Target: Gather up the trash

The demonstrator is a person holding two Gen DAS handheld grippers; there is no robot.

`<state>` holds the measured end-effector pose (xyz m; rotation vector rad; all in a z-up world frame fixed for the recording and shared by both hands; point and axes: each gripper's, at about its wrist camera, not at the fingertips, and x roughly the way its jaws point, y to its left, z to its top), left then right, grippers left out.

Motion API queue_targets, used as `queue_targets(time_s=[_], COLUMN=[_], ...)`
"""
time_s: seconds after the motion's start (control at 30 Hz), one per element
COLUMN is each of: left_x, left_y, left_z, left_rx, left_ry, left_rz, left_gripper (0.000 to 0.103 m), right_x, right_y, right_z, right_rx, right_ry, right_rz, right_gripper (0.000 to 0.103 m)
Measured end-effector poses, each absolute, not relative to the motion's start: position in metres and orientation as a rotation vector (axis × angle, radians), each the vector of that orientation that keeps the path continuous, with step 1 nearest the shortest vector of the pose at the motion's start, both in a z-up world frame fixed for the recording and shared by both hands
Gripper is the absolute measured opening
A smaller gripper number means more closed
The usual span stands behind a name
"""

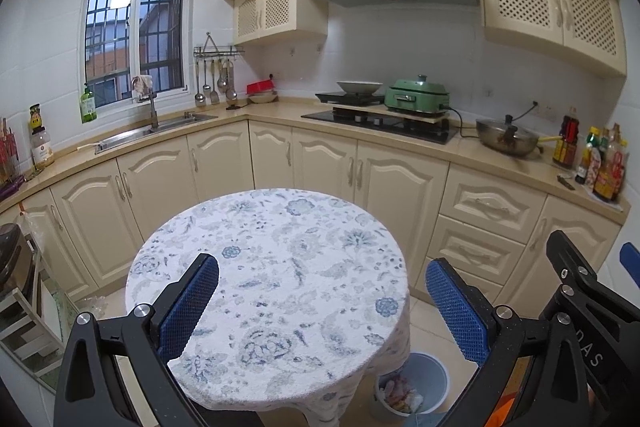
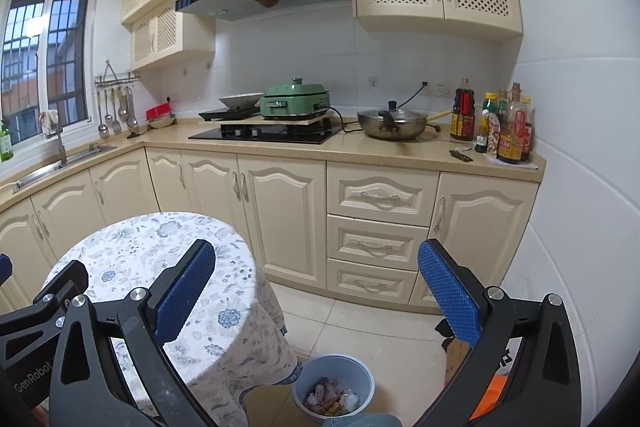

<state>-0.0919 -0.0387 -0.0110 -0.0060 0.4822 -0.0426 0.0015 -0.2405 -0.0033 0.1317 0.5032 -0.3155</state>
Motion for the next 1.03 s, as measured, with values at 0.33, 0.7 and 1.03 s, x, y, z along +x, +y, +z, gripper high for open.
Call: queue_targets(time_s=[0.33,0.7,1.03], left_x=[-0.089,-0.086,-0.082], left_y=[-0.037,-0.031,-0.027], left_z=[-0.012,-0.016,-0.018], left_rx=[-0.01,-0.017,-0.021], left_ry=[0.491,0.5,0.515], left_rz=[-0.035,-0.036,-0.032], left_gripper=[0.102,0.102,0.102], right_x=[0.003,0.007,0.012], right_y=[-0.236,-0.233,-0.229], right_z=[-0.005,-0.003,-0.005], right_rx=[0.12,0.117,0.106], right_ry=[0.521,0.532,0.551], right_rz=[-0.313,-0.309,-0.307], right_gripper=[0.103,0.103,0.103])
